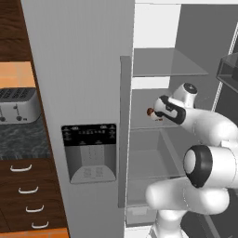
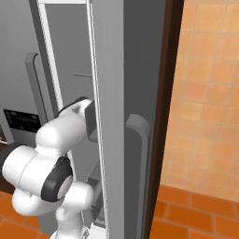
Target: Place one mushroom and one chicken drumstick in each tupperware on the nearby counter, to pack two identical lunches.
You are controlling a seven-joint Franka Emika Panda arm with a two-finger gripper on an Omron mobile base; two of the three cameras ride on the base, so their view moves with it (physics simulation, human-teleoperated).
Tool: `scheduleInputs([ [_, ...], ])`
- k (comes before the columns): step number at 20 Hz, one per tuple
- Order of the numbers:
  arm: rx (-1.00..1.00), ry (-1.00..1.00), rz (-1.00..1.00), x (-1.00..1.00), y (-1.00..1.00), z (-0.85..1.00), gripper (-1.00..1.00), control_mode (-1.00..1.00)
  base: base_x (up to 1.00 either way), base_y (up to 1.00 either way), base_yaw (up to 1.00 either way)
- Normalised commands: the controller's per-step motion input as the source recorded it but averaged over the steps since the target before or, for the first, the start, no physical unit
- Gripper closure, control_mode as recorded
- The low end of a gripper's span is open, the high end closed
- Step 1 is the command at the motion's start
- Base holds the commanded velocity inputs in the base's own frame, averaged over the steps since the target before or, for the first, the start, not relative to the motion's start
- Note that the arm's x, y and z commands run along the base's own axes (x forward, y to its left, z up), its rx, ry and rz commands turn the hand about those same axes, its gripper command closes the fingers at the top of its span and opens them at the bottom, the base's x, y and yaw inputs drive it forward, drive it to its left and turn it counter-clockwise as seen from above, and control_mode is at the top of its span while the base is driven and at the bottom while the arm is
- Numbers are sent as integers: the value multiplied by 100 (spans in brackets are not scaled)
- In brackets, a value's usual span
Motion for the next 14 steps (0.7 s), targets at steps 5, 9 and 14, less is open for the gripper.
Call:
scheduleInputs([
  [5,0,2,4,40,-14,-14,-100,-100,0,0,0],
  [9,0,0,4,46,-1,-21,-100,-100,0,0,0],
  [14,0,0,2,52,0,-31,-100,-100,0,0,0],
])
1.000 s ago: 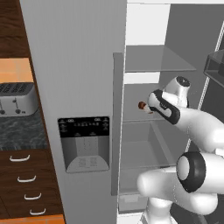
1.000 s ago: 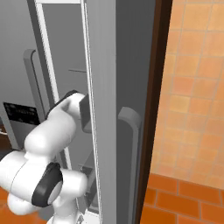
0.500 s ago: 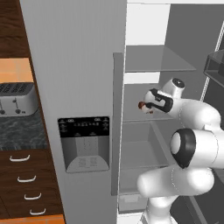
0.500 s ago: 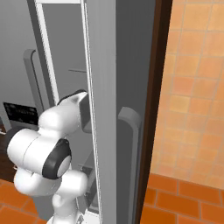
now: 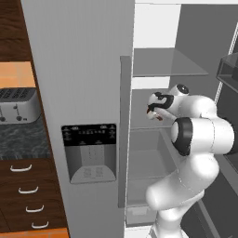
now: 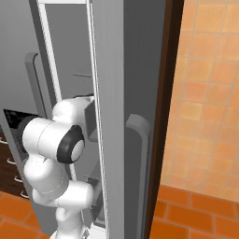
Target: Place one mushroom and one chicken drumstick in each tupperware on the nearby counter, to pack two identical lunches.
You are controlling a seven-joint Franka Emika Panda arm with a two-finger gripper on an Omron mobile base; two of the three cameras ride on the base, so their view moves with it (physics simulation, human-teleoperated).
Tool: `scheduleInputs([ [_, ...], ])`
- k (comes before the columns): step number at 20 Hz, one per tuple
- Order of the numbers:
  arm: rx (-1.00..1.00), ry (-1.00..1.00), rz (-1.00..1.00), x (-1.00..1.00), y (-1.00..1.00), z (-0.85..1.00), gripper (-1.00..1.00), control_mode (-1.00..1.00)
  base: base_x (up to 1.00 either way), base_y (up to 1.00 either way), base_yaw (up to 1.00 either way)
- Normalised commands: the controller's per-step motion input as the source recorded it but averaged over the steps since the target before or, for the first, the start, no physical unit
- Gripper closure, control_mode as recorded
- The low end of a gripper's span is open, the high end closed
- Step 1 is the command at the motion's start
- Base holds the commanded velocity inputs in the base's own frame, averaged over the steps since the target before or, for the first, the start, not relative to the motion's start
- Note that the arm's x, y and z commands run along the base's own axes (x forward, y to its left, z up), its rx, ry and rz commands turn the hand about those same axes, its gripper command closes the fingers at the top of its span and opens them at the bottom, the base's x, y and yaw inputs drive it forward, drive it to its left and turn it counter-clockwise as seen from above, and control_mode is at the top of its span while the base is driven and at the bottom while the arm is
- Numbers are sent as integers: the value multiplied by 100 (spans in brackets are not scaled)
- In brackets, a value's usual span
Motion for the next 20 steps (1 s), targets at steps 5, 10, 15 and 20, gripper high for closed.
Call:
scheduleInputs([
  [5,0,0,1,47,0,-21,-100,-100,0,0,0],
  [10,0,1,0,41,0,-15,-100,-100,0,0,0],
  [15,0,1,0,37,0,-27,-100,-100,0,0,0],
  [20,0,5,0,2,8,-42,100,-100,0,0,0],
])
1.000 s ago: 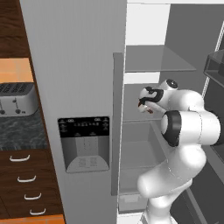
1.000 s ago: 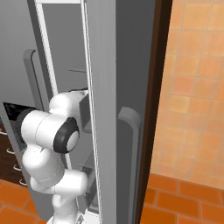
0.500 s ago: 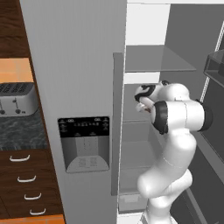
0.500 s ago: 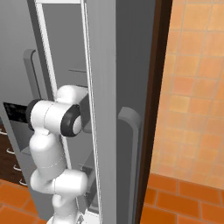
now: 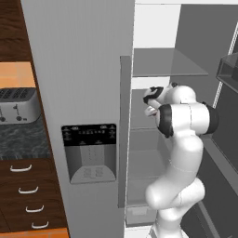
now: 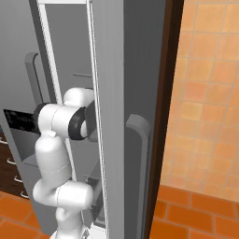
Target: Place one mushroom and one chicken drumstick in each tupperware on the nearby counter, to pack two identical lunches.
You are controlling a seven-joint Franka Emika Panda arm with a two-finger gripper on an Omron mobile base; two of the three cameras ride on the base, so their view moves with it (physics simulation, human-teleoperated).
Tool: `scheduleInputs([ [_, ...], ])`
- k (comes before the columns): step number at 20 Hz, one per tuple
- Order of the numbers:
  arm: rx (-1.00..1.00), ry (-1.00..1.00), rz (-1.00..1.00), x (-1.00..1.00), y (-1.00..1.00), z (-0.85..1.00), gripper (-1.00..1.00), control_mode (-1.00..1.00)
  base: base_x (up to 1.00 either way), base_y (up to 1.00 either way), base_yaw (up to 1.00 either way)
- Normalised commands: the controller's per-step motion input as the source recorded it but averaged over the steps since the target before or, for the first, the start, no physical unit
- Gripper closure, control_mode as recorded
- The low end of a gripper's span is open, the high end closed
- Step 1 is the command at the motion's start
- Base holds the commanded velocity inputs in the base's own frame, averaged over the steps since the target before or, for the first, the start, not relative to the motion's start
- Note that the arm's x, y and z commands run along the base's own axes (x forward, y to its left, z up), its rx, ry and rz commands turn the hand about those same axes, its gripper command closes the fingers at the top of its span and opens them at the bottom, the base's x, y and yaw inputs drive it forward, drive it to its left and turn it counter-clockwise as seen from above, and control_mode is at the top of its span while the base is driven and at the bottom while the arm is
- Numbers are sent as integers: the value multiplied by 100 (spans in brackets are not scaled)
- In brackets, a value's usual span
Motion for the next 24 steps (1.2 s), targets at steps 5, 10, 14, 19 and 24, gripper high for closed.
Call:
scheduleInputs([
  [5,0,3,0,-40,11,-35,100,-100,0,0,0],
  [10,0,-7,0,-93,40,-3,100,-100,0,0,0],
  [14,-4,-1,-2,-91,40,17,100,-100,0,0,0],
  [19,-4,4,-7,-81,22,84,100,-100,0,0,0],
  [24,0,14,-2,-77,20,81,100,-100,0,0,0],
])
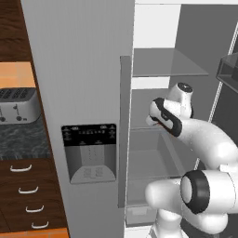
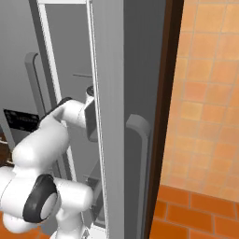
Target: Place one mushroom and one chicken drumstick in each tupperware on the nearby counter, to pack two identical lunches.
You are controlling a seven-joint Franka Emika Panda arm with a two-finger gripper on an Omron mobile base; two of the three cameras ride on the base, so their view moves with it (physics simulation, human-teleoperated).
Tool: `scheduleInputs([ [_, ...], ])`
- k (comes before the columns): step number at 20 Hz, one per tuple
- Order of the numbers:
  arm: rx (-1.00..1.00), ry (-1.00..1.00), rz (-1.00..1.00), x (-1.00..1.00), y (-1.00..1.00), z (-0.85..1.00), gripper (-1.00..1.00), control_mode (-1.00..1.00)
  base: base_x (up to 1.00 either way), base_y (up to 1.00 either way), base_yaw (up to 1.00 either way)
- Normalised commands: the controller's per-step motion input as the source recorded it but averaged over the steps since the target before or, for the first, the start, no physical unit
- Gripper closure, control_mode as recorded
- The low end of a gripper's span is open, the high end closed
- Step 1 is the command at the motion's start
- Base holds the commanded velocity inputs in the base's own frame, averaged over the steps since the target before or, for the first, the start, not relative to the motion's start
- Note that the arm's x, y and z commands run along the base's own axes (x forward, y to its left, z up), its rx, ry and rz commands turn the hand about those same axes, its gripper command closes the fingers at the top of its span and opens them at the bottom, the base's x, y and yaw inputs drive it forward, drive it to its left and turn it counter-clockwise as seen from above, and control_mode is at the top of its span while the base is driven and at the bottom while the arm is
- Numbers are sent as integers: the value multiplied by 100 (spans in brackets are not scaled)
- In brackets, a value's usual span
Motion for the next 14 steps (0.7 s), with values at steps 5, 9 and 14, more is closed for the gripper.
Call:
scheduleInputs([
  [5,-1,2,-4,-66,28,73,100,-100,0,0,0],
  [9,-4,-1,-11,-87,11,40,100,-100,0,0,0],
  [14,0,-7,-7,-92,0,19,100,-100,0,0,0],
])
